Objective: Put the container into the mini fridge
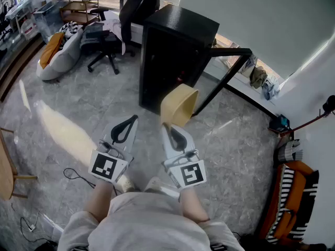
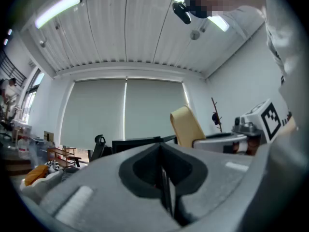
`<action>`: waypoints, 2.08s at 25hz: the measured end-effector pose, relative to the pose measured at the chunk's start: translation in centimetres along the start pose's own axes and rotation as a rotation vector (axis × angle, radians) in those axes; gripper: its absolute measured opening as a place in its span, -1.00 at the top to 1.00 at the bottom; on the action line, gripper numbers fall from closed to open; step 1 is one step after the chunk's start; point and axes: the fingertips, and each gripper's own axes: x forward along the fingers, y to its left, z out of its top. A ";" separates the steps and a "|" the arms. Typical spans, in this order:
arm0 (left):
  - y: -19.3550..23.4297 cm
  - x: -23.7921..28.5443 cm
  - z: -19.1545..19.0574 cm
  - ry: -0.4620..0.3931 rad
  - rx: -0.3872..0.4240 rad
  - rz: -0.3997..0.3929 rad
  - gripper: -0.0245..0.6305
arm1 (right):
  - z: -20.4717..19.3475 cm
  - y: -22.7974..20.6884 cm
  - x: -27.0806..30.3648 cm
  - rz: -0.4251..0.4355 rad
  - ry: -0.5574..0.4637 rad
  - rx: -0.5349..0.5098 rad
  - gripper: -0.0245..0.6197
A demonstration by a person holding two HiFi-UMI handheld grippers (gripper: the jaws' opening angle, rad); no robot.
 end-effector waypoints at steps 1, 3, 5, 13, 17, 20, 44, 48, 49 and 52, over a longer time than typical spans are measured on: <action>-0.1 0.0 -0.1 -0.003 0.002 -0.001 0.92 | -0.1 0.0 -0.1 0.001 0.000 0.000 0.90; -0.4 0.0 -0.3 -0.006 0.003 -0.002 0.92 | -0.2 0.0 -0.2 0.003 -0.001 0.001 0.90; -0.5 0.3 -0.3 -0.004 0.003 0.000 0.92 | -0.1 -0.2 -0.3 0.006 -0.003 0.001 0.90; -1.1 2.0 -1.1 0.047 0.012 0.016 0.92 | -0.5 -1.9 -0.2 0.040 -0.012 0.007 0.90; -1.5 2.9 -1.1 0.041 0.028 0.028 0.92 | -1.0 -2.9 -0.2 0.068 -0.024 0.001 0.90; -1.1 3.6 -0.5 -0.012 0.015 0.056 0.92 | -1.2 -4.0 0.1 0.071 -0.036 0.022 0.90; 18.4 13.3 -3.3 -0.040 0.000 -0.146 0.92 | -3.9 -8.0 18.6 -0.194 -0.013 0.027 0.90; 20.8 14.9 -4.0 -0.045 -0.008 -0.198 0.92 | -4.6 -8.4 21.2 -0.244 -0.002 0.019 0.90; 21.3 15.3 -4.2 -0.046 -0.010 -0.212 0.92 | -4.7 -8.5 21.7 -0.256 -0.001 0.019 0.90; 22.5 16.2 -4.6 -0.047 -0.013 -0.250 0.92 | -5.1 -8.8 23.1 -0.289 0.002 0.017 0.90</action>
